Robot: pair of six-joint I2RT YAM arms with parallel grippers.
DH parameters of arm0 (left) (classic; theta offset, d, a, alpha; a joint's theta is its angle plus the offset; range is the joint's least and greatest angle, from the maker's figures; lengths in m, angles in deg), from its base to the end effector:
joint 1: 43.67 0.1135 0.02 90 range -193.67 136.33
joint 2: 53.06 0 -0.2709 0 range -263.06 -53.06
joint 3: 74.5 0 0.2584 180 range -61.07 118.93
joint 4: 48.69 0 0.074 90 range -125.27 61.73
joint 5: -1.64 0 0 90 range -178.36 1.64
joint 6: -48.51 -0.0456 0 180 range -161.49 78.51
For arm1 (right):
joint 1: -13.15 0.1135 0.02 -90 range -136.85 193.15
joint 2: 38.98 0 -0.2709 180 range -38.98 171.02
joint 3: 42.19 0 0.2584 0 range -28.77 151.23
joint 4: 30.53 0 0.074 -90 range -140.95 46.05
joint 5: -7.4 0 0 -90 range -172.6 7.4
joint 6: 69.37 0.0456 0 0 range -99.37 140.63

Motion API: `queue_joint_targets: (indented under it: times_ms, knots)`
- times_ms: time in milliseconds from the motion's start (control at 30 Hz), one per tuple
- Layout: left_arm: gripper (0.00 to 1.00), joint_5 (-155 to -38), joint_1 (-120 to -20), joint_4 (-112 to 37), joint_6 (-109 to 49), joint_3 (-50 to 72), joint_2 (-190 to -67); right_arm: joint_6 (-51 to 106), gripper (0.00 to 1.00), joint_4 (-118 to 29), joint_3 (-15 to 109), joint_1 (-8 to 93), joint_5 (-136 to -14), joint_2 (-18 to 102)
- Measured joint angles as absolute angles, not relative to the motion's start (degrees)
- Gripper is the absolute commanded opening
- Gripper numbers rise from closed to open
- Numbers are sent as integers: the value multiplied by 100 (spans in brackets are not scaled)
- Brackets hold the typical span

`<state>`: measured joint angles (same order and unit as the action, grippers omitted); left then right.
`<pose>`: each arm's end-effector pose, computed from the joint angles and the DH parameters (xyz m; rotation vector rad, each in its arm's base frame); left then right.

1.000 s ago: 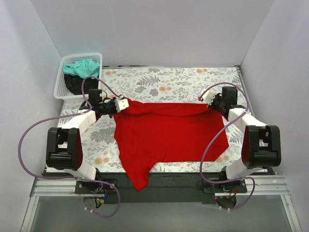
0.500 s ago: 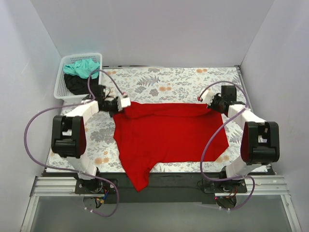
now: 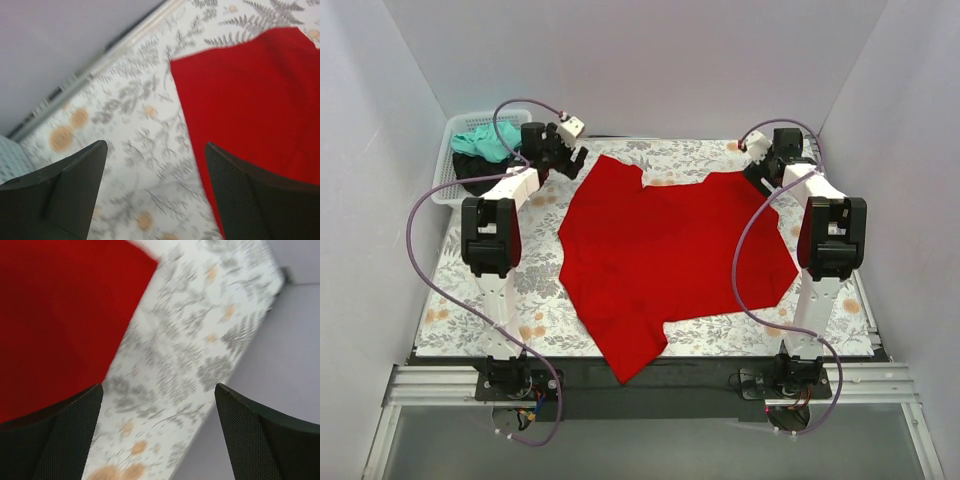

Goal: Fold and stack the t-shirts
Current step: Flatten the tshirt out

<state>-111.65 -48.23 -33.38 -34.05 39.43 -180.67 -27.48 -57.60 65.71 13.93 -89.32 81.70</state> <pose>0.5346 -0.0607 0.2108 0.1985 2.0678 -0.5497 0.5018 0.0015 0.2129 -0.9036 2.1421 -0.5615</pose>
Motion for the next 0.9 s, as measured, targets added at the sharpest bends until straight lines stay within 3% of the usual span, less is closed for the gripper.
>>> queue_joint_targets:
  times_ms: [167, 367, 467, 667, 733, 900]
  knots:
    - [74, -11135, -4790, -3082, -2891, 2411, -17109, -2652, 98, -6471, 5705, 1354, -8628, 7495]
    - [61, -11200, -4814, -2122, -2338, 1839, -16248, -2925, 97, -7212, 5202, 1362, -8195, 6784]
    - [56, -11310, -4820, -1515, -2122, 1629, -15984, -3068, 90, -7483, 4910, 1367, -8106, 6677]
    - [53, -11340, -4831, -599, -1820, 1058, -15899, -3203, 65, -7975, 4333, 1367, -8091, 6677]
    - [46, -11266, -4831, -326, -1732, 947, -15925, -3199, 56, -8079, 4169, 1367, -8093, 6677]
    - [41, -10844, -4818, 17, -1586, 1220, -16316, -3181, 52, -8130, 4062, 1382, -8110, 6673]
